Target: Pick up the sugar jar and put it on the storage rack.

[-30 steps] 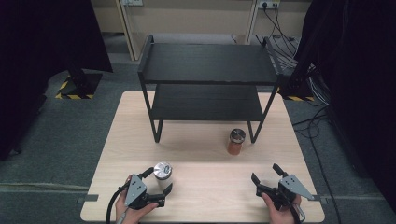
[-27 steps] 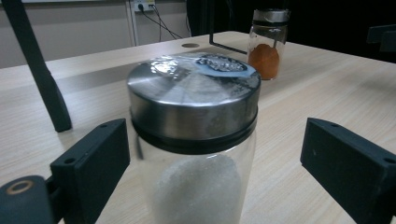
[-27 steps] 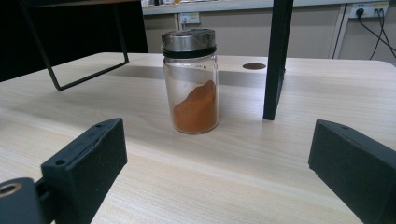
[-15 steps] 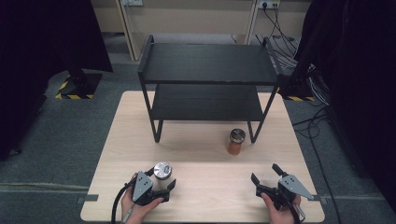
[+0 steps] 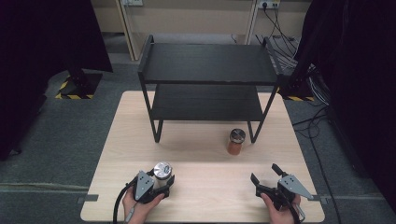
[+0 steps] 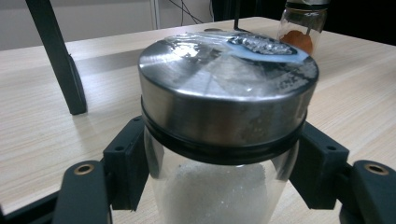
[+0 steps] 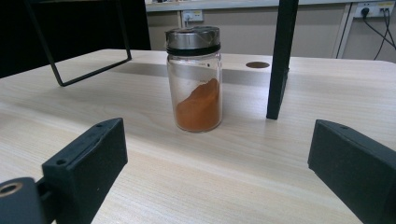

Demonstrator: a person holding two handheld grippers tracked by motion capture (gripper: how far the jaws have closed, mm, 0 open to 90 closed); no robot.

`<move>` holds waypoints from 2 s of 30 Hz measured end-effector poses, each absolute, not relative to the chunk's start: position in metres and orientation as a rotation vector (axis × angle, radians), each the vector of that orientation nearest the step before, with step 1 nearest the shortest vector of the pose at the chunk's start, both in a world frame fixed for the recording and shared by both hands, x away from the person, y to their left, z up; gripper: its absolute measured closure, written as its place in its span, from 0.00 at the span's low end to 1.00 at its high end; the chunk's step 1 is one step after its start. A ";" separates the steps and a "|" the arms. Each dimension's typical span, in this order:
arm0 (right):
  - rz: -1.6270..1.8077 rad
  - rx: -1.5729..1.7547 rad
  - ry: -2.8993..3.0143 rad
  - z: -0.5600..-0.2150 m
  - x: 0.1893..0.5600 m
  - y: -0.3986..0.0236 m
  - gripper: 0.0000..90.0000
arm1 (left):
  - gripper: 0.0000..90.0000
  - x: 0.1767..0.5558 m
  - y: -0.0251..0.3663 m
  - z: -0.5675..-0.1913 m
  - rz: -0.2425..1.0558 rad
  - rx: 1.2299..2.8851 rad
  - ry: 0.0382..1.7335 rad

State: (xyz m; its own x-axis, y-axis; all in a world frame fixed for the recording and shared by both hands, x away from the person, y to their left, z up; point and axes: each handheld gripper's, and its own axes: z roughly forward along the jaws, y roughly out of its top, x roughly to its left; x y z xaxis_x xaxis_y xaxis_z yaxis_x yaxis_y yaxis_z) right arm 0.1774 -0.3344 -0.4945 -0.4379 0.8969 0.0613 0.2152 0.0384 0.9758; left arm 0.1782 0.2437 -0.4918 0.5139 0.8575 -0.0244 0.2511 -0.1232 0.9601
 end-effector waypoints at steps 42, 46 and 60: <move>1.447 1.135 1.715 -0.494 0.178 -0.336 0.06 | 0.34 0.180 0.225 -0.425 0.853 1.490 0.933; 1.447 1.136 1.716 -0.494 0.179 -0.336 0.06 | 0.34 0.184 0.221 -0.414 0.871 1.479 0.939; 1.446 1.137 1.723 -0.493 0.180 -0.336 0.06 | 0.34 0.202 0.203 -0.380 0.929 1.443 0.964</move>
State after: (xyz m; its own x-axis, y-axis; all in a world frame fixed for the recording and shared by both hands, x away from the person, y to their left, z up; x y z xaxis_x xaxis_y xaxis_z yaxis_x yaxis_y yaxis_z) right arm 0.1796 -0.3364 -0.4935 -0.4447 0.8928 0.0714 0.2252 0.0343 0.9737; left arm 0.2018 0.2030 -0.3796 0.3585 0.9331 0.0285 0.0625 -0.0544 0.9966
